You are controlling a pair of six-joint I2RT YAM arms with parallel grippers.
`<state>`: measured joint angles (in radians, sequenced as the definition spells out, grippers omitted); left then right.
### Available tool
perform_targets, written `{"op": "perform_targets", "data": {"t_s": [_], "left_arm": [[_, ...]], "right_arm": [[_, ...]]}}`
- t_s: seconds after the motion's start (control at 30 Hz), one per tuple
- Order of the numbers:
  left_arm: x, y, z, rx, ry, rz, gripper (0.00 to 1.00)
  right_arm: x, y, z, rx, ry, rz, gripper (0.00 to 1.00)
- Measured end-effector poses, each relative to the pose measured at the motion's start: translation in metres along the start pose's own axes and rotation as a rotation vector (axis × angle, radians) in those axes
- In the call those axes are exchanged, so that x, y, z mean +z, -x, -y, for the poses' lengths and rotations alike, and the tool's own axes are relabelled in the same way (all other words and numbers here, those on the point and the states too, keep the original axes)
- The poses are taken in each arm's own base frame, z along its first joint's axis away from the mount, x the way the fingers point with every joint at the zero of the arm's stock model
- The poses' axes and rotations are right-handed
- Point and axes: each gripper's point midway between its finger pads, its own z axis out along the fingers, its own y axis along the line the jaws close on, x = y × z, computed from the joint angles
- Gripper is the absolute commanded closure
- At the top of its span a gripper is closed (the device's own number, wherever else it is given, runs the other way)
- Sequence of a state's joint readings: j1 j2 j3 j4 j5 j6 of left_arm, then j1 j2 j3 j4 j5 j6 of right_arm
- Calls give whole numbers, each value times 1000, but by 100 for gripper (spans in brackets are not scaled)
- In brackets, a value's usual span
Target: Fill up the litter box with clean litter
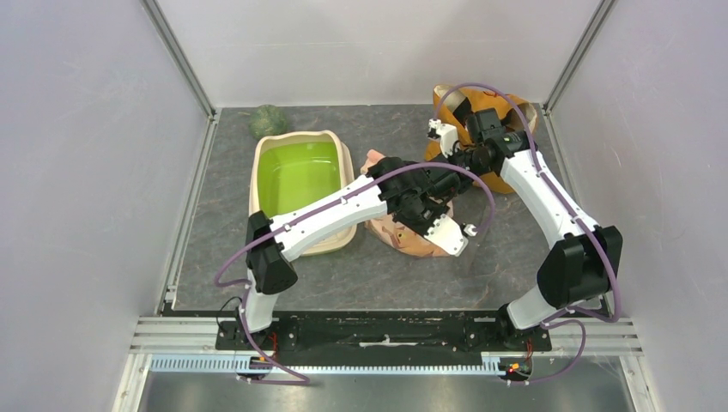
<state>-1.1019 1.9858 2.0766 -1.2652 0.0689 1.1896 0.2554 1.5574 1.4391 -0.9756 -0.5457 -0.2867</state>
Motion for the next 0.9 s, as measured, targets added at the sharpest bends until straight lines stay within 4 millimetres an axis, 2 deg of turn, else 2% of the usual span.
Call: {"op": "perform_targets", "data": {"t_s": [0.17,0.23,0.27,0.3,0.33,0.4,0.43,0.6,0.7,0.77,0.9], "left_arm": [[-3,-3,-11,-38,57,-19,54],[-7,-1,-18,-60,98,-4,38],[-9,0,-20,-67,115,5,36],[-14,2,-23,-77,138,19,27],[-20,4,-25,-88,164,36,23],[-36,9,-28,-107,216,81,22],[-46,11,-29,-117,246,105,18],[-102,22,-29,-151,401,237,15],[-126,22,-25,-165,479,287,15],[-131,21,-24,-178,509,303,14],[-126,10,-28,-223,514,313,14]], "right_arm": [[0,-4,-2,0,12,-12,100],[0,-5,-3,-8,20,-16,91],[0,-6,-4,-8,24,-17,84],[0,-6,-5,-11,30,-19,79],[0,-7,-7,-10,37,-21,73],[-2,-4,-9,-21,49,-13,64],[-2,-2,-10,-26,53,-7,60],[-6,3,-9,-39,51,9,53],[-9,7,-9,-45,46,20,50],[-11,10,-9,-50,40,29,45],[-14,12,-4,-48,21,36,41]]}}
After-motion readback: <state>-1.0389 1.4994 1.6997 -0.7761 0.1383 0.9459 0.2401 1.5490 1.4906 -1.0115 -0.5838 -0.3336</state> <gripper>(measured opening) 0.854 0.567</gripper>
